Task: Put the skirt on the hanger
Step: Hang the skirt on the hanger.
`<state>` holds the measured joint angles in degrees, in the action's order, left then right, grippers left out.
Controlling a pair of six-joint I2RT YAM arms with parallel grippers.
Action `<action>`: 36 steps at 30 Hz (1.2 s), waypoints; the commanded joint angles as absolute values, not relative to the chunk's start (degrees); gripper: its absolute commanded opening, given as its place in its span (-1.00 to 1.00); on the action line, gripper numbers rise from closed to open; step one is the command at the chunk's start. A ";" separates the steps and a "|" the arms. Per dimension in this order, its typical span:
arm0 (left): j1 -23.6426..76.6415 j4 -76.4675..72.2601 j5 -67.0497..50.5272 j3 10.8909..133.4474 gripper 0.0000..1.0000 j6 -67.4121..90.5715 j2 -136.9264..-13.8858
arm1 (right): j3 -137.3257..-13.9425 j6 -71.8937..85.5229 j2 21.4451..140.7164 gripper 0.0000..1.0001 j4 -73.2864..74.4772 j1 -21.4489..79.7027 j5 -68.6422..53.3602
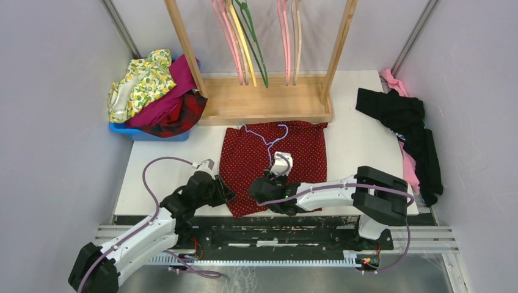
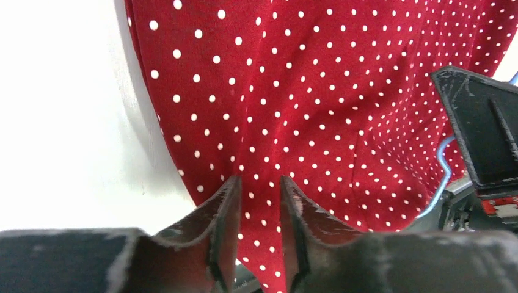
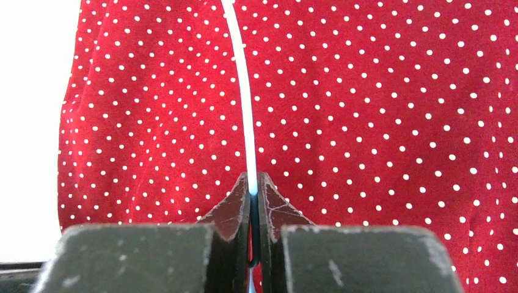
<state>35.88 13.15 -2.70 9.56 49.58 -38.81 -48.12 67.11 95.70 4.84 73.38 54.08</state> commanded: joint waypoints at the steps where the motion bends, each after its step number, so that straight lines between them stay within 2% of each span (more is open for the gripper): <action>1: 36.10 17.57 -2.22 15.45 -0.19 50.58 -37.07 | -45.60 70.25 94.20 -0.98 5.90 74.67 56.65; 5: 36.12 17.33 -1.94 20.25 -0.10 49.78 -40.69 | -40.64 70.67 91.60 -0.98 2.26 75.87 58.24; 11: 35.89 15.54 5.13 29.58 -0.02 47.43 -49.18 | -37.48 68.67 88.77 -0.98 -0.57 76.00 58.75; 15: 32.38 11.40 6.75 34.69 -0.03 45.87 -57.80 | -37.03 68.07 88.34 -0.98 -1.70 76.11 58.57; 17: 30.04 8.18 5.99 36.19 -0.13 45.33 -63.09 | -37.17 67.68 88.26 -0.98 -2.16 76.07 58.54; 21: 25.64 3.33 6.03 38.15 -0.55 43.69 -72.32 | -37.00 66.78 87.73 -0.98 -3.22 76.11 58.36; 25: 23.98 1.67 9.33 40.60 -0.69 41.99 -79.55 | -36.91 65.73 87.49 -0.98 -4.67 76.04 57.95; 26: 23.93 2.34 10.55 41.70 -0.67 41.22 -80.97 | -36.96 65.47 87.60 -0.98 -5.07 76.10 57.86; 31: 23.80 4.55 16.41 44.74 -0.30 37.90 -84.15 | -36.67 64.85 87.58 -0.98 -6.21 76.11 57.33; 36: 22.84 5.25 18.31 47.62 -0.21 36.00 -87.38 | -36.21 64.52 87.38 -0.98 -6.91 76.10 57.17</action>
